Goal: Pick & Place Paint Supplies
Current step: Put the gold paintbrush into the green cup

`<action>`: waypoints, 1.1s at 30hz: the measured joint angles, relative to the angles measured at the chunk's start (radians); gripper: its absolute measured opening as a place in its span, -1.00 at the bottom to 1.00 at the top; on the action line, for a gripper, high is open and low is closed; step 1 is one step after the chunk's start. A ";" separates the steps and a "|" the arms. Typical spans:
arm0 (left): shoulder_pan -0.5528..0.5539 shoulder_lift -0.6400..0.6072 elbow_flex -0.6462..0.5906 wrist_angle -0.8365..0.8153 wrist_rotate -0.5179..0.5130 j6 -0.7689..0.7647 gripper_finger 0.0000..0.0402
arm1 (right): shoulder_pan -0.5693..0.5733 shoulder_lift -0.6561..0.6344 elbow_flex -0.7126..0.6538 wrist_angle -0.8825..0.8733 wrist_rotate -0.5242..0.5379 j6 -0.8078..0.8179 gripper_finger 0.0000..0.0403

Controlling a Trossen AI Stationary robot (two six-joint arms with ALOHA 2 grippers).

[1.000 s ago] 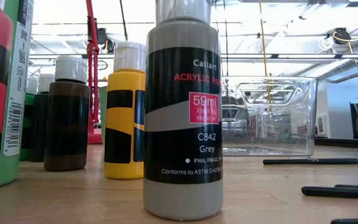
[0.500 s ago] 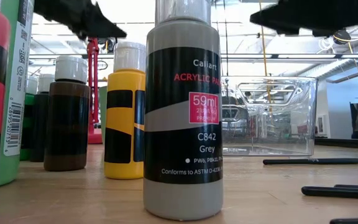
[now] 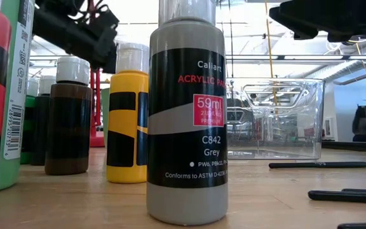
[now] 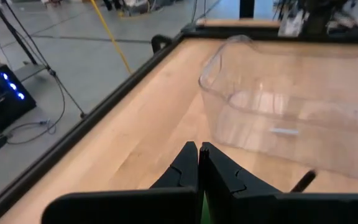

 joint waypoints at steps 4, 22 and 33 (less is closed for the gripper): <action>0.023 0.052 0.000 0.025 0.003 -0.006 -1.00 | 0.000 0.000 0.000 0.000 0.000 0.000 -0.37; 0.073 0.114 0.001 0.058 0.126 -0.048 -0.84 | 0.000 0.000 0.000 -0.011 0.000 0.001 -0.37; 0.065 0.103 0.001 0.058 0.126 -0.010 -0.68 | 0.000 0.000 0.000 -0.024 0.000 0.001 -0.37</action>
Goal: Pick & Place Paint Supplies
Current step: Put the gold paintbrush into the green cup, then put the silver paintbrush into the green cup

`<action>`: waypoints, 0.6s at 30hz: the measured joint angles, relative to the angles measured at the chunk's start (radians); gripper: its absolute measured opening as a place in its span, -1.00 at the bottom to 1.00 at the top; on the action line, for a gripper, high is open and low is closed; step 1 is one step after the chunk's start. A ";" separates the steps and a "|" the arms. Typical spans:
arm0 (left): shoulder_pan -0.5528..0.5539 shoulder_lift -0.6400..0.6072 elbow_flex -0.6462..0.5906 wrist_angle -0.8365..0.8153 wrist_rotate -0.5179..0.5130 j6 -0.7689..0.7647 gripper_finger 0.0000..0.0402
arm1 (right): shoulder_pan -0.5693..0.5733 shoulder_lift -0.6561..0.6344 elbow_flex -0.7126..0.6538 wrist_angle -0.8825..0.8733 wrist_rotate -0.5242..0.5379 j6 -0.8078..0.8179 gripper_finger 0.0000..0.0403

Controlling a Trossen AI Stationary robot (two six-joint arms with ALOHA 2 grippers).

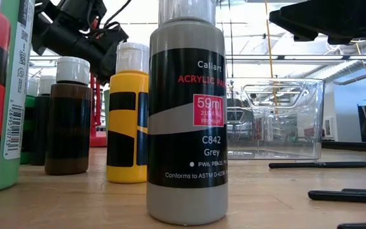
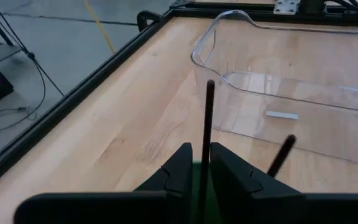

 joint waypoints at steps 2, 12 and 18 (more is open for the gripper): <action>-0.013 -0.028 0.000 0.010 -0.002 0.017 -0.65 | 0.000 0.000 0.000 0.000 0.000 0.000 -0.37; -0.172 -0.457 0.000 -0.147 -0.006 0.149 -0.67 | 0.000 0.000 0.000 -0.008 0.000 0.020 -0.37; -0.237 -0.724 -0.002 -0.439 -0.007 0.144 -0.86 | 0.000 0.000 0.000 -0.013 0.000 0.026 -0.37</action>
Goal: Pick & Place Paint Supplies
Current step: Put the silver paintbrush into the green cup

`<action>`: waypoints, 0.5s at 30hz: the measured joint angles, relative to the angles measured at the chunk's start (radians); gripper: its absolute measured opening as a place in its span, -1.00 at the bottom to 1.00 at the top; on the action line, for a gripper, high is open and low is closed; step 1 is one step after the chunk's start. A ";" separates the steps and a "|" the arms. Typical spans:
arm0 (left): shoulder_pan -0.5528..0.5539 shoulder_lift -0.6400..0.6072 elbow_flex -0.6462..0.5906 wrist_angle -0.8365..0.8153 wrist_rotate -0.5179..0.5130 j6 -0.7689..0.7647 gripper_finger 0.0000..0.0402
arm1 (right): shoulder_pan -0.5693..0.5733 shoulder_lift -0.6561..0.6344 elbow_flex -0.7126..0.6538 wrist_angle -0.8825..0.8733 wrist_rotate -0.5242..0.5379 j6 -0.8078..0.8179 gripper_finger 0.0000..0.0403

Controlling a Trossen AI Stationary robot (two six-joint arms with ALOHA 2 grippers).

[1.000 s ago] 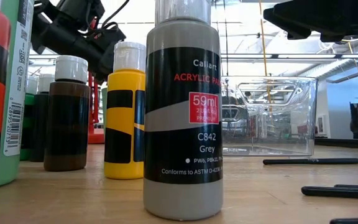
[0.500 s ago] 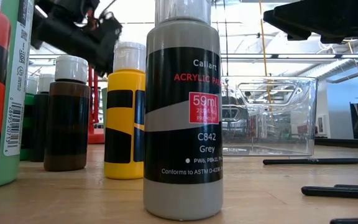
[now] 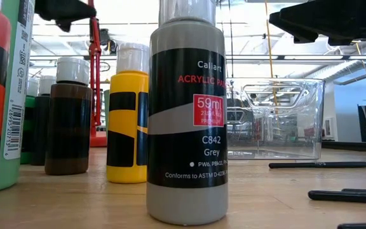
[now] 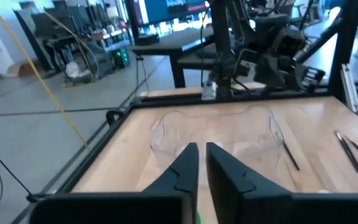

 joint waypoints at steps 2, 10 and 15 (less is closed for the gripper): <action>-0.011 -0.042 -0.035 0.002 -0.002 0.002 -0.96 | -0.001 0.000 0.000 -0.002 0.000 -0.001 -0.37; -0.021 -0.096 -0.375 0.424 0.048 0.081 -0.99 | -0.037 0.000 0.000 -0.001 -0.001 0.000 -0.37; -0.011 -0.098 -0.430 0.507 -0.033 0.129 -0.99 | -0.069 0.000 0.000 0.011 0.000 0.001 -0.37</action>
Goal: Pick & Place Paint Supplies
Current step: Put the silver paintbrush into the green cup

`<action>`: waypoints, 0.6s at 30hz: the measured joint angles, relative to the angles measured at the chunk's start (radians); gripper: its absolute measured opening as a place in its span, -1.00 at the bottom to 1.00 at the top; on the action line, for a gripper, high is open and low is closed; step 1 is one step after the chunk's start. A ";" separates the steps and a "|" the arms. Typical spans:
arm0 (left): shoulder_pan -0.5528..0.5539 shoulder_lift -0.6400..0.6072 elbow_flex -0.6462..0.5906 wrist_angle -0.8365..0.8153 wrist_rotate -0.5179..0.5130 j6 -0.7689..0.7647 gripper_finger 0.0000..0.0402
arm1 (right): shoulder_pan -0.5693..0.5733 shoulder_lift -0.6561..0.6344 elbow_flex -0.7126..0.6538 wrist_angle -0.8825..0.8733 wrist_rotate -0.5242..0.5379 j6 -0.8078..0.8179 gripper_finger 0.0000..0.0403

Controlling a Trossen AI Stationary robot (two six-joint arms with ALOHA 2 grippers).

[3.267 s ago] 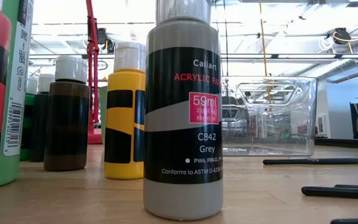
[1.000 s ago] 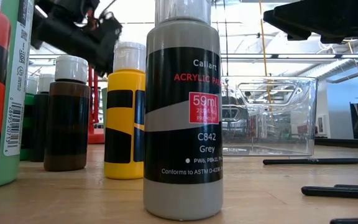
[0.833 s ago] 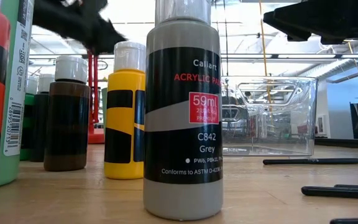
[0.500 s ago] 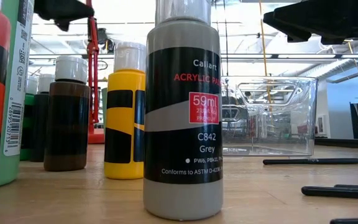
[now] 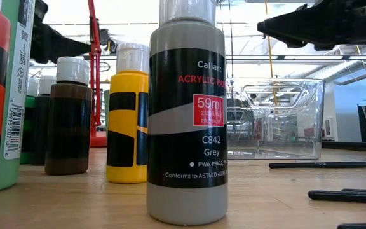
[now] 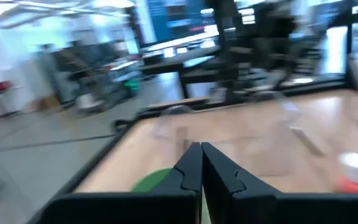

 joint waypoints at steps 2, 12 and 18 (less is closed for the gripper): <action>0.011 0.001 0.002 0.004 -0.044 -0.008 -0.99 | -0.004 0.000 0.000 -0.003 0.000 0.024 -0.37; 0.028 0.002 0.003 0.029 -0.079 0.015 -0.90 | 0.049 0.000 0.069 -0.176 0.031 0.053 -0.39; 0.028 0.003 0.003 0.021 -0.079 0.025 -0.90 | 0.146 0.000 0.385 -0.816 0.277 0.049 -0.50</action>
